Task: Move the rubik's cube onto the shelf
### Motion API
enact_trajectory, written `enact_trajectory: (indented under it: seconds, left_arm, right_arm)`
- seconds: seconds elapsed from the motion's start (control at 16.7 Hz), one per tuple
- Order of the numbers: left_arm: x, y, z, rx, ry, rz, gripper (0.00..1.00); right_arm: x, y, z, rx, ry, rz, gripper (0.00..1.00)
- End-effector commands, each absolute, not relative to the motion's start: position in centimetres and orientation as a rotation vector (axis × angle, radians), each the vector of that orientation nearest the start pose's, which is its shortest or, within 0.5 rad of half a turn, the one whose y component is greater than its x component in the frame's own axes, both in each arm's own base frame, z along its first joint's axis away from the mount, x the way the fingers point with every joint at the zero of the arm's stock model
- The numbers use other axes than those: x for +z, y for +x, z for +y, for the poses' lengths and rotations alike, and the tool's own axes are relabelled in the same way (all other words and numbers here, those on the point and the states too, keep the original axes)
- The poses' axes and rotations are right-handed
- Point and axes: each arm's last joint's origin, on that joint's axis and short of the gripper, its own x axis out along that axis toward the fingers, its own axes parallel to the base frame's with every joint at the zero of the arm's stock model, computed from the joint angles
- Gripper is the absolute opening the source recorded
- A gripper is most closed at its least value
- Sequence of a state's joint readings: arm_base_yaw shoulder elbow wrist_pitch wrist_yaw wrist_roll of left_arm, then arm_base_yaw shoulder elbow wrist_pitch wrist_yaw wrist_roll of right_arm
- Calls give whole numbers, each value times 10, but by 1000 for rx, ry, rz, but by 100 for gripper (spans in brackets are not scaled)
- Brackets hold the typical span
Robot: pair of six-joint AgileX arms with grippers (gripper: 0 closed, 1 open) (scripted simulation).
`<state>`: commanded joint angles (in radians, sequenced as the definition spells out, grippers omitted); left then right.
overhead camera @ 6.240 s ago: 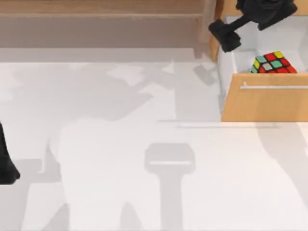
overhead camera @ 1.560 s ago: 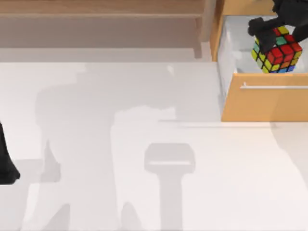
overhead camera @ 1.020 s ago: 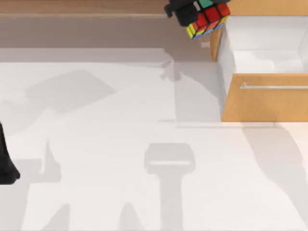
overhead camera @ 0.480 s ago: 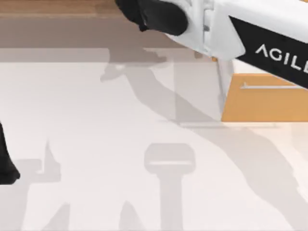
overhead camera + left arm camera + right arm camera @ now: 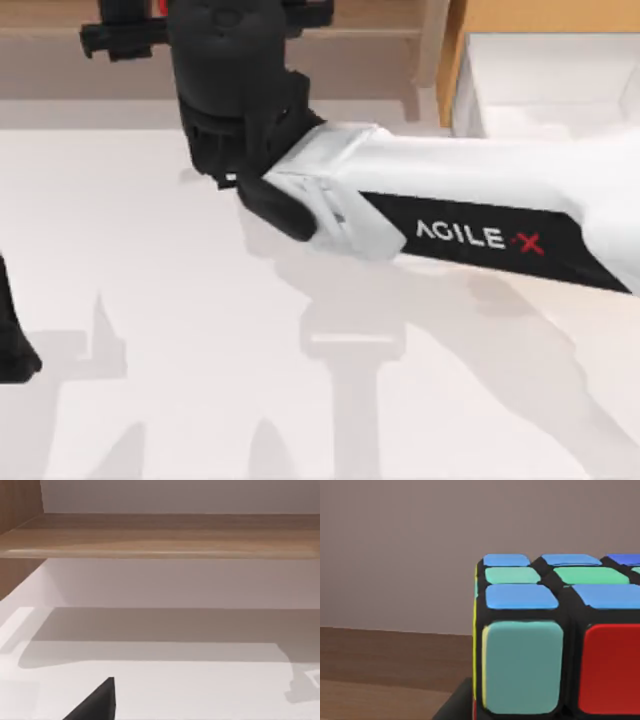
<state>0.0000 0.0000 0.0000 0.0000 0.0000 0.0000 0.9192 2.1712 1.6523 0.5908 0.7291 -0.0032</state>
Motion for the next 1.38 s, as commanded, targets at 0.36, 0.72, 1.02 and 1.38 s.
enact_trajectory:
  seconds: [0.36,0.72,1.02,1.38]
  left_arm:
    - [160,106,-1,0,0,0,100]
    - [160,106,-1,0,0,0,100]
    - [160,106,-1,0,0,0,100]
    - [160,106,-1,0,0,0,100]
  right_arm:
    - [172,345,371,41,2,-88,0]
    - [162,353,360,-12,-1,-101,0]
    - [165,356,360,-10,15,-115,0]
    - [173,382,363,-49,103,-209,0]
